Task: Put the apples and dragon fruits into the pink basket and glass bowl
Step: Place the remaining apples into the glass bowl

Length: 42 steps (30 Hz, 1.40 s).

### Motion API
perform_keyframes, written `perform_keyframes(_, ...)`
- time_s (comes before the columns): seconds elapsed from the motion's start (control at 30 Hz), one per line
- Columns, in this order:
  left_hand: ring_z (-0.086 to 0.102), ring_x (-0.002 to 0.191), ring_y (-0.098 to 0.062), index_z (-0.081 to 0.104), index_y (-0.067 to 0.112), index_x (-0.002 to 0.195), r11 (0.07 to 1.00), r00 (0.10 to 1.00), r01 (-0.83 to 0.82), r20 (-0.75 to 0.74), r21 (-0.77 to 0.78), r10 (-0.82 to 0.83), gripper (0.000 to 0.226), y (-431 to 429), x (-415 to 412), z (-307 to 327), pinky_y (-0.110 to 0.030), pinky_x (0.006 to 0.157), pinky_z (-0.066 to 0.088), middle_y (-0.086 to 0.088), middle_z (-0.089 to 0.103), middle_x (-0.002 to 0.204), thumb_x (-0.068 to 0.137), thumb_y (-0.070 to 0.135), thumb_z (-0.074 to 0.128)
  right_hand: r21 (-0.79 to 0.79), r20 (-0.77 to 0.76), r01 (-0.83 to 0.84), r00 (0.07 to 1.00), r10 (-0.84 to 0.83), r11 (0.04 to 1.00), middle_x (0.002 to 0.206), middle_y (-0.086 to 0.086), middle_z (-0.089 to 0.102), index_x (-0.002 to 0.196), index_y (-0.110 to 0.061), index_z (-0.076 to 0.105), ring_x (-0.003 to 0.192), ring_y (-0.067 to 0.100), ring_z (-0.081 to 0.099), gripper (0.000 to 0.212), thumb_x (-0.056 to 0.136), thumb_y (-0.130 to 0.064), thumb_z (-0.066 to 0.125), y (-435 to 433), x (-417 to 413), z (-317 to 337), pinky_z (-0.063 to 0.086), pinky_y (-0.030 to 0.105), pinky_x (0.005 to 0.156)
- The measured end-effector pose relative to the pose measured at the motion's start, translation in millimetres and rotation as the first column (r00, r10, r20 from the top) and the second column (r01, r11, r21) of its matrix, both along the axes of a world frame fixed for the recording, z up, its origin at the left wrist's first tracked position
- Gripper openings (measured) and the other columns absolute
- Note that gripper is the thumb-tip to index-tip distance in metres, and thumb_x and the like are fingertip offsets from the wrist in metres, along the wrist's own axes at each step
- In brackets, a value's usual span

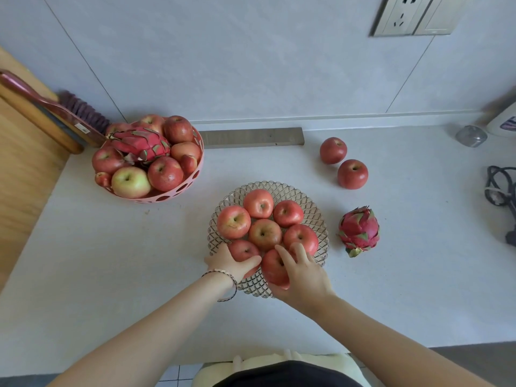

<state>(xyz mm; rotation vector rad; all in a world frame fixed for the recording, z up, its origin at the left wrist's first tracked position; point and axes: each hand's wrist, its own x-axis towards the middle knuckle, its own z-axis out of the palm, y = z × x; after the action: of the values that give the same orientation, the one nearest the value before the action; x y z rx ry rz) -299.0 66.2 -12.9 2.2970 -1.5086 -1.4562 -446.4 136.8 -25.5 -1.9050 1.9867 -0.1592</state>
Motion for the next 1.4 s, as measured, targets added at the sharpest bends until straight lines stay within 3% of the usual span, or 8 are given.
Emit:
perform_keyframes(0.2, 0.041, 0.124, -0.037, 0.038, 0.024, 0.133, 0.989, 0.997, 0.077, 0.031, -0.129, -0.073, 0.082, 9.9, 6.0, -5.4, -0.041, 0.102, 0.041, -0.014, 0.019, 0.139, 0.065, 0.048, 0.077, -0.020, 0.029, -0.042, 0.999, 0.042, 0.999, 0.102, -0.001, 0.042, 0.117, -0.026, 0.049, 0.063, 0.014, 0.064, 0.070, 0.061, -0.068, 0.046, 1.6, -6.9, -1.2, 0.047, 0.022, 0.034)
perform_keyframes(0.33, 0.018, 0.136, -0.034, 0.034, 0.031, 0.136, 0.934, 0.940, 0.267, 0.277, -0.238, -0.198, 0.087, 12.2, 6.5, -4.7, -0.045, 0.104, 0.033, -0.011, 0.011, 0.147, 0.063, 0.056, 0.074, -0.021, -0.067, -0.057, 0.996, 0.055, 0.998, 0.101, 0.002, 0.054, 0.115, -0.022, 0.055, 0.059, 0.014, 0.065, 0.071, 0.063, -0.069, 0.043, -0.1, -6.6, -1.1, 0.046, 0.023, 0.035)
perform_keyframes(0.47, 0.023, 0.134, -0.033, 0.036, 0.031, 0.133, 0.927, 0.934, 0.295, 0.276, -0.232, -0.228, 0.085, 6.5, 10.7, -4.5, -0.045, 0.106, 0.034, -0.009, 0.015, 0.147, 0.062, 0.058, 0.074, 0.078, -0.039, -0.084, 0.995, 0.087, 0.993, 0.115, 0.013, 0.057, 0.129, -0.017, 0.051, 0.077, 0.027, 0.066, 0.077, 0.067, -0.060, 0.065, 0.3, -6.5, -3.0, 0.053, 0.034, 0.049)
perform_keyframes(0.67, 0.034, 0.127, -0.030, 0.034, 0.023, 0.134, 0.910, 0.907, 0.361, 0.304, -0.203, -0.292, 0.086, 2.7, 12.2, -0.7, -0.042, 0.100, 0.039, -0.002, 0.036, 0.139, 0.065, 0.061, 0.069, 0.140, -0.010, -0.092, 0.996, 0.094, 0.986, 0.139, 0.009, 0.028, 0.146, -0.023, 0.016, 0.110, 0.028, 0.054, 0.081, 0.082, -0.059, 0.051, -3.9, -5.5, 8.9, 0.051, 0.037, 0.082)
perform_keyframes(0.77, 0.028, 0.133, -0.031, 0.010, 0.024, 0.145, 0.889, 0.829, 0.440, 0.437, -0.126, -0.348, 0.098, 3.1, 5.6, 11.3, -0.047, 0.106, 0.030, -0.003, 0.034, 0.144, 0.071, 0.061, 0.062, 0.145, 0.072, -0.034, 0.997, 0.024, 0.989, 0.138, 0.006, 0.025, 0.146, -0.026, 0.012, 0.103, 0.029, 0.057, 0.080, 0.083, -0.061, 0.046, -7.3, -13.3, 21.5, 0.050, 0.035, 0.079)
perform_keyframes(0.87, 0.033, 0.127, -0.032, 0.015, 0.024, 0.143, 0.778, 0.744, 0.582, 0.543, -0.238, -0.390, 0.082, -12.4, -6.2, 39.6, -0.044, 0.104, 0.032, -0.008, 0.036, 0.138, 0.078, 0.050, 0.058, 0.050, 0.172, 0.090, 0.980, -0.097, 0.995, 0.133, 0.006, 0.030, 0.138, -0.022, 0.030, 0.095, 0.032, 0.060, 0.066, 0.084, -0.053, 0.053, -23.2, -39.9, 37.2, 0.051, 0.038, 0.074)
perform_keyframes(1.1, 0.058, 0.103, -0.019, 0.052, 0.023, 0.119, 0.596, 0.724, 0.686, 0.309, -0.417, -0.617, 0.032, -80.7, -76.6, 90.7, -0.035, 0.088, 0.049, 0.001, 0.058, 0.119, 0.088, 0.034, 0.052, 0.043, 0.202, 0.463, 0.864, -0.462, 0.885, 0.135, 0.015, 0.032, 0.130, -0.013, 0.042, 0.111, 0.034, 0.050, 0.052, 0.084, -0.022, 0.061, -103.6, -158.1, 30.3, 0.044, 0.042, 0.092)
perform_keyframes(1.4, 0.059, 0.102, -0.017, 0.058, 0.019, 0.112, 0.705, 0.754, 0.646, 0.101, -0.294, -0.649, 0.026, -125.9, -127.4, 70.1, -0.029, 0.092, 0.046, 0.001, 0.064, 0.109, 0.087, 0.025, 0.056, 0.275, 0.252, 0.569, 0.736, -0.629, 0.775, 0.140, 0.014, 0.029, 0.144, -0.023, 0.017, 0.118, 0.037, 0.046, 0.089, 0.075, -0.030, 0.072, -179.9, -208.0, -10.4, 0.045, 0.046, 0.096)
